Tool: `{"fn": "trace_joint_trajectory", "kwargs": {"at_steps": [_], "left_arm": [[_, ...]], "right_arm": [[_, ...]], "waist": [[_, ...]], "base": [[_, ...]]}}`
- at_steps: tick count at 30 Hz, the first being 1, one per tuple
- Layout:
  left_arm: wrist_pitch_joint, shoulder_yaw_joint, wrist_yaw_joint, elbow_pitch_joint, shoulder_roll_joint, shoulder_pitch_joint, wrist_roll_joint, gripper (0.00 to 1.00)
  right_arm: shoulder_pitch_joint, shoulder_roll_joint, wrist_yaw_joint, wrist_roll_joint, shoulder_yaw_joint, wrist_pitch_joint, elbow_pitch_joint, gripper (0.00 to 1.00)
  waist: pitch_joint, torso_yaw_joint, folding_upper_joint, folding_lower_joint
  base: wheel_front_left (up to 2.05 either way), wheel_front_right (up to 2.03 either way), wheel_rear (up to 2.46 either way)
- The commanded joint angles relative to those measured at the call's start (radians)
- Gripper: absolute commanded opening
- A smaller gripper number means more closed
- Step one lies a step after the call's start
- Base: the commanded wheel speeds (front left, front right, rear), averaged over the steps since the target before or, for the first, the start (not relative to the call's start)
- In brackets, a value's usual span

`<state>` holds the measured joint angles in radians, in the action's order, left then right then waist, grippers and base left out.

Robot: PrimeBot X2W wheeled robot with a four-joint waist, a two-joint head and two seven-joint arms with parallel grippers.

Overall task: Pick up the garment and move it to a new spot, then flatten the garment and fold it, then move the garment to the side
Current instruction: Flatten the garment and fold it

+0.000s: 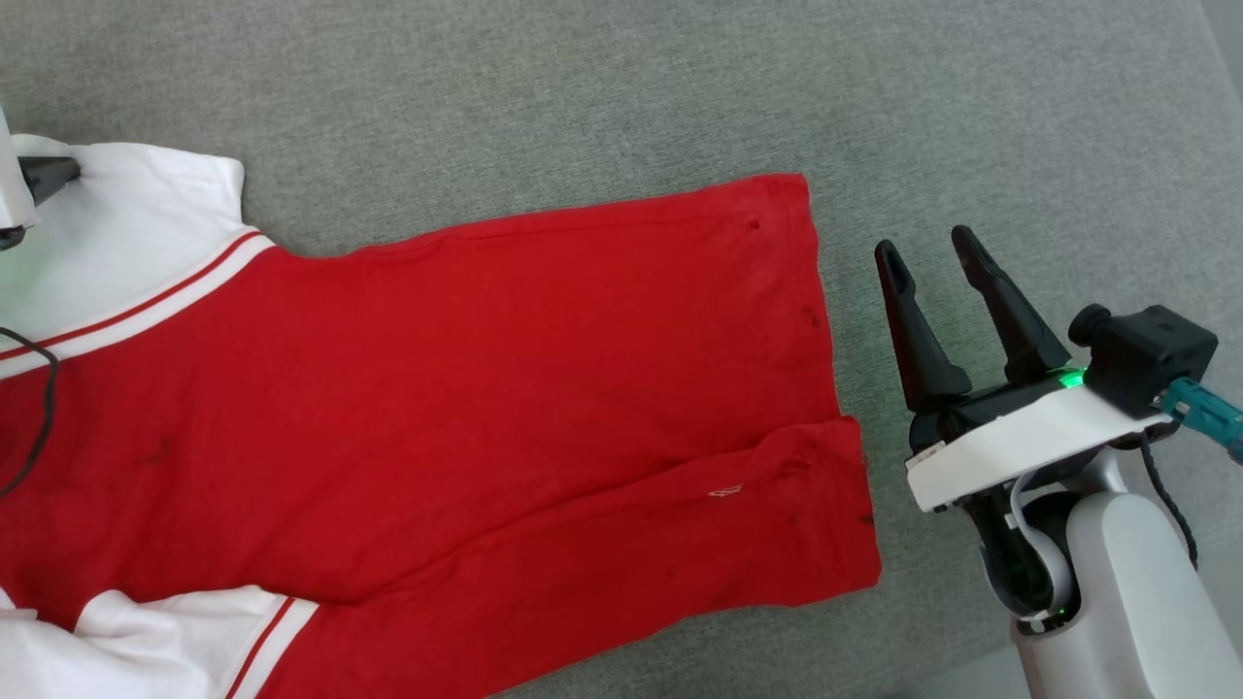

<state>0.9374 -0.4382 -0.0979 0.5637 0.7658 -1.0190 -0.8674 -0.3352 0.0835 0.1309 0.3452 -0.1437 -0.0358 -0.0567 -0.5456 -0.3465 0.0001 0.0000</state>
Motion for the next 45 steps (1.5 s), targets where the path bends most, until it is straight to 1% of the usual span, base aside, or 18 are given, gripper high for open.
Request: {"fn": "trace_joint_trajectory", "kwargs": {"at_steps": [1,7,11,13,16,20,22,23,27,30,31,32,37,41,45], "left_arm": [[0.013,-0.039,-0.008,0.05,-0.044,0.107,-0.004,0.0],[-0.07,-0.031,-0.009,0.039,-0.068,0.098,0.009,0.0],[-0.139,-0.02,0.001,0.025,-0.085,0.076,0.014,0.0],[-0.175,-0.015,0.01,0.013,-0.097,0.063,0.016,0.0],[-0.225,-0.01,0.02,-0.012,-0.122,0.045,0.017,0.0],[-0.27,-0.021,0.042,-0.049,-0.149,0.03,0.027,0.0],[-0.289,-0.021,0.058,-0.073,-0.163,0.029,0.019,0.0],[-0.294,-0.023,0.064,-0.079,-0.161,0.033,0.022,0.0],[-0.326,-0.023,0.07,-0.114,-0.171,0.056,0.019,0.0],[-0.345,-0.021,0.075,-0.135,-0.175,0.068,0.014,0.0],[-0.351,-0.019,0.076,-0.139,-0.177,0.072,0.013,0.0],[-0.354,-0.02,0.076,-0.141,-0.178,0.078,0.013,0.0],[-0.375,-0.017,0.08,-0.142,-0.184,0.099,0.002,0.0],[-0.407,-0.002,0.08,-0.146,-0.182,0.13,-0.009,0.0],[-0.447,0.027,0.072,-0.172,-0.174,0.196,-0.038,0.0]], "right_arm": [[-0.018,0.002,0.0,0.009,0.001,-0.006,-0.002,1.0],[-0.037,0.023,0.0,0.039,0.016,0.016,-0.03,1.0],[-0.069,0.051,0.0,0.096,0.027,0.083,-0.087,1.0],[-0.093,0.072,0.0,0.121,0.031,0.144,-0.141,1.0],[-0.149,0.107,0.0,0.159,0.026,0.265,-0.229,1.0],[-0.226,0.15,0.0,0.193,0.0,0.421,-0.318,1.0],[-0.265,0.161,0.0,0.209,-0.013,0.483,-0.349,1.0],[-0.282,0.166,0.0,0.213,-0.019,0.514,-0.367,1.0],[-0.338,0.171,0.0,0.221,-0.05,0.614,-0.433,1.0],[-0.353,0.169,0.0,0.22,-0.076,0.709,-0.498,1.0],[-0.356,0.168,0.0,0.221,-0.084,0.739,-0.516,0.48],[-0.359,0.167,0.0,0.221,-0.089,0.759,-0.528,0.01],[-0.388,0.186,0.0,0.211,-0.092,0.757,-0.518,0.0],[-0.399,0.206,0.0,0.2,-0.072,0.703,-0.468,0.0],[-0.358,0.211,0.0,0.19,-0.038,0.652,-0.411,0.0]], "waist": [[-0.003,0.003,-0.0001,0.0],[0.016,0.036,-0.0001,0.0],[0.048,0.07,-0.0001,0.0],[0.065,0.091,-0.0001,0.0],[0.084,0.129,-0.0001,0.0],[0.091,0.177,-0.0001,0.0],[0.088,0.199,-0.0001,0.0],[0.088,0.207,-0.0001,0.0],[0.079,0.237,-0.0001,0.0],[0.078,0.256,-0.0001,0.0],[0.079,0.261,-0.0001,0.0],[0.081,0.266,-0.0001,0.0],[0.104,0.279,-0.0001,0.0],[0.153,0.286,-0.0001,0.0],[0.214,0.29,-0.0001,0.0]], "base": [[0.0,0.0,0.0],[0.0,0.0,0.0],[0.0,0.0,0.0],[0.0,0.0,0.0],[0.0,0.0,0.0],[0.0,0.0,0.0],[0.0,0.0,0.0],[0.0,0.0,0.0],[0.0,0.0,0.0],[0.0,0.0,0.0],[0.0,0.0,0.0],[0.0,0.0,0.0],[0.0,0.0,0.0],[0.0,0.0,0.0],[0.0,0.0,0.0]]}}
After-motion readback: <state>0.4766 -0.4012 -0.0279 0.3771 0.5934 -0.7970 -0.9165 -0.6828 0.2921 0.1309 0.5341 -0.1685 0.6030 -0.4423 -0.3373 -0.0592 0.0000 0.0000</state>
